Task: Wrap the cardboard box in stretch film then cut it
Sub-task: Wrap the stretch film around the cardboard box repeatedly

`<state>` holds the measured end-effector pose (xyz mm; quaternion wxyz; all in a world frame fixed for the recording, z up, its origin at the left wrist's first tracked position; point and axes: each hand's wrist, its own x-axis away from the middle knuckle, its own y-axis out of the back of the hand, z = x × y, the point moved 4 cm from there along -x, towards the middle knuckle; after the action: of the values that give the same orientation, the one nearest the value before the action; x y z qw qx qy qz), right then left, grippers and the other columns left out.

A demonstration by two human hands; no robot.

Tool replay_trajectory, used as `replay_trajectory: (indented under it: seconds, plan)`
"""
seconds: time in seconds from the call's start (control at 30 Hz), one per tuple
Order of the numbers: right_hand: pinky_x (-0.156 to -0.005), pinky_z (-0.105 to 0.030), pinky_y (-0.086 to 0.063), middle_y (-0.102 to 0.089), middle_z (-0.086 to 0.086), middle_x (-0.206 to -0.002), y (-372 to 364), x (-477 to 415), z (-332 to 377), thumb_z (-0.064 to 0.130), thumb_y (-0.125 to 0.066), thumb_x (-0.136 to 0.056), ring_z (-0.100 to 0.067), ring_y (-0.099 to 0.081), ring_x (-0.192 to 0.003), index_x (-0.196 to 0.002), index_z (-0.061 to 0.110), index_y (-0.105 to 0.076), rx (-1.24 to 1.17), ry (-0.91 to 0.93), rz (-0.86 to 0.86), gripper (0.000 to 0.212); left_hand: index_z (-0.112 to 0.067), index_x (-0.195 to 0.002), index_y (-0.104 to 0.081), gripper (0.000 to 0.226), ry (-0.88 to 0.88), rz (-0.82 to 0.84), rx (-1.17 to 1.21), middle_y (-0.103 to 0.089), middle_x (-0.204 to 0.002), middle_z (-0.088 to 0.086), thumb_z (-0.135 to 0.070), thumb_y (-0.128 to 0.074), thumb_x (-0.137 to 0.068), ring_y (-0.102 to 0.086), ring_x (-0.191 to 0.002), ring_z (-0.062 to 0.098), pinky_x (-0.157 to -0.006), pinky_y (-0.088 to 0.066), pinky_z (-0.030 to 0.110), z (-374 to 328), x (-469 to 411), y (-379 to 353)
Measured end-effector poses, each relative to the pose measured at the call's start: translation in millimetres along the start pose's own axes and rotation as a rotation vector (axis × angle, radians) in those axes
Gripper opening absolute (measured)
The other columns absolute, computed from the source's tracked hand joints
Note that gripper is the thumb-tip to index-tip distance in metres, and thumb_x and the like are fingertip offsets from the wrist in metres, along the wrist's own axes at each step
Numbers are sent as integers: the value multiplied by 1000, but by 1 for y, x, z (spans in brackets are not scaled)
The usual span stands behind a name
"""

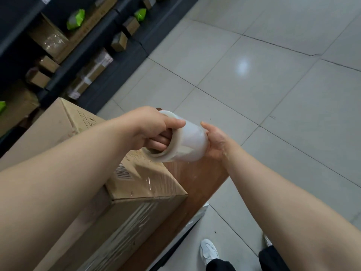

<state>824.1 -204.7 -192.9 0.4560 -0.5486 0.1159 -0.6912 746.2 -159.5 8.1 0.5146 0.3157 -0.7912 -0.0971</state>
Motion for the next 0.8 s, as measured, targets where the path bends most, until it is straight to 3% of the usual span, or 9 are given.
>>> replay_trajectory:
  seconds: [0.03, 0.1, 0.2, 0.27, 0.37, 0.47, 0.57, 0.7, 0.8]
  plan:
    - [-55, -29, -36, -49, -2, -46, 2, -1, 4, 42, -33, -103, -15, -47, -43, -75, 10, -51, 3, 13, -12, 46, -7, -68, -51, 30, 1, -13, 33, -49, -36, -2, -21, -61, -94, -46, -27, 9, -31, -38, 13, -2, -2, 1]
    - [-52, -28, -24, -28, 4, -35, 6, -5, 8, 39, -34, -102, -11, -27, -33, -66, 15, -38, -4, 36, -13, 43, -7, -72, -53, 27, 9, -30, 80, -53, -37, -1, -22, -61, -93, -52, -29, 9, -33, -45, 16, -4, -4, 4]
    - [-49, -23, -36, -45, 2, -44, 3, -2, 10, 30, -35, -101, -11, -44, -37, -77, 9, -54, -18, 69, 42, 37, -8, -85, -61, 17, 31, -76, 115, -66, -66, 8, -24, -63, -91, -65, -54, 17, -52, -59, 26, -6, -7, 8]
    - [-58, -30, -47, -61, -3, -61, -2, 2, 12, 26, -35, -99, -17, -61, -53, -85, 7, -66, -42, 109, 101, 39, -5, -85, -62, 21, 52, -122, 144, -67, -80, 11, -25, -64, -90, -66, -68, 21, -62, -58, 28, -7, -11, 14]
    - [-63, -33, -43, -53, -5, -65, -3, -1, 15, 27, -38, -98, -21, -54, -59, -70, 9, -68, -109, 130, 89, 46, -6, -83, -60, 20, 59, -167, 216, -67, -83, 11, -24, -64, -90, -66, -71, 21, -60, -58, 28, -9, -16, 22]
    - [-65, -32, -42, -55, -2, -62, -8, -5, 13, 25, -44, -95, -20, -53, -61, -89, 7, -65, -113, 140, 36, 28, -6, -82, -59, 18, 36, -208, 233, -66, -84, 11, -21, -64, -91, -65, -72, 21, -66, -57, 30, -10, -21, 27]
    - [-64, -34, -45, -58, -1, -63, -13, -11, 12, 26, -45, -95, -19, -56, -62, -103, 8, -62, -140, 131, 28, 27, -7, -82, -60, 17, -9, -234, 195, -66, -83, 9, -21, -65, -90, -65, -69, 19, -61, -58, 28, -12, -24, 29]
    - [-68, -34, -44, -54, -6, -82, -15, -17, 13, 23, -42, -98, -21, -54, -71, -99, 8, -56, -157, 107, -24, 21, -3, -81, -63, 17, -87, -292, 45, -63, -73, 10, -18, -70, -86, -61, -55, 18, -38, -52, 19, -17, -26, 32]
    - [-72, -34, -45, -55, -10, -91, -19, -21, 13, 19, -37, -100, -24, -54, -79, -99, 6, -56, -136, 91, -21, 23, 1, -82, -64, 22, -145, -336, -103, -61, -68, 11, -19, -73, -84, -58, -51, 20, -38, -47, 17, -18, -31, 37]
